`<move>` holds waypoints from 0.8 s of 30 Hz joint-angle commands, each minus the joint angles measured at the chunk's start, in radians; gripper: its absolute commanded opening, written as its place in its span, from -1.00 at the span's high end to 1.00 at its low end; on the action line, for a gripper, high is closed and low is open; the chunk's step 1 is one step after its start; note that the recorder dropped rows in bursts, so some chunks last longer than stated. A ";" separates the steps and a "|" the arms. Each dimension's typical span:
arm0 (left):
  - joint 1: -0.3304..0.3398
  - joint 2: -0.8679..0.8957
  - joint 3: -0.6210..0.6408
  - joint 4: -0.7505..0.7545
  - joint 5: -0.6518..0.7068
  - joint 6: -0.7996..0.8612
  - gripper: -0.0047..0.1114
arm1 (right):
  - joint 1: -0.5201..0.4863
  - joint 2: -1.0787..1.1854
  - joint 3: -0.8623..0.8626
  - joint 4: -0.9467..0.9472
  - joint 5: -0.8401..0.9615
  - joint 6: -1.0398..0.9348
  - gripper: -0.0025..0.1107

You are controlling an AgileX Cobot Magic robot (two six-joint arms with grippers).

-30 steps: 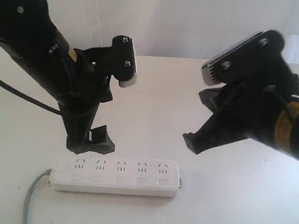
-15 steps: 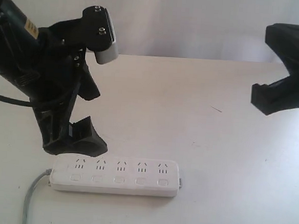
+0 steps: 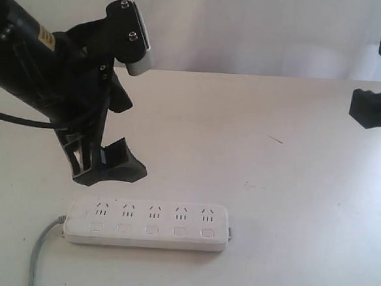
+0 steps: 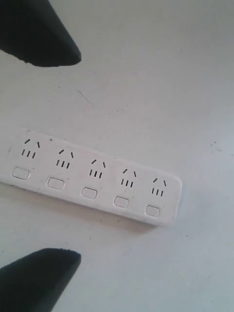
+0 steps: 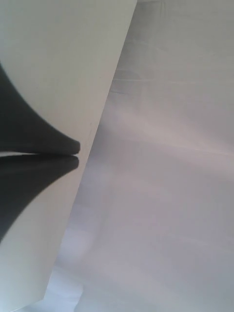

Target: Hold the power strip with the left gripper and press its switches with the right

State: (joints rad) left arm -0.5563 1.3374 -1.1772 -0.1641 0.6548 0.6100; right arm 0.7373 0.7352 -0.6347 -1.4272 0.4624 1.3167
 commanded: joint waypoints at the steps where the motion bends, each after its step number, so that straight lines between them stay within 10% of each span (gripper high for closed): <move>1: -0.004 0.011 0.002 -0.002 -0.007 -0.010 -0.55 | -0.001 -0.005 -0.005 -0.007 0.019 0.004 0.96; 8: -0.004 0.024 0.002 -0.004 -0.009 -0.007 0.91 | -0.001 -0.005 -0.005 -0.007 0.019 0.004 0.96; 24: -0.004 0.024 0.005 -0.123 -0.143 0.041 0.92 | -0.020 -0.018 -0.005 -0.003 0.004 0.004 0.96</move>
State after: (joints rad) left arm -0.5563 1.3634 -1.1772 -0.2414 0.5206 0.6137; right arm 0.7373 0.7352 -0.6347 -1.4272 0.4755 1.3167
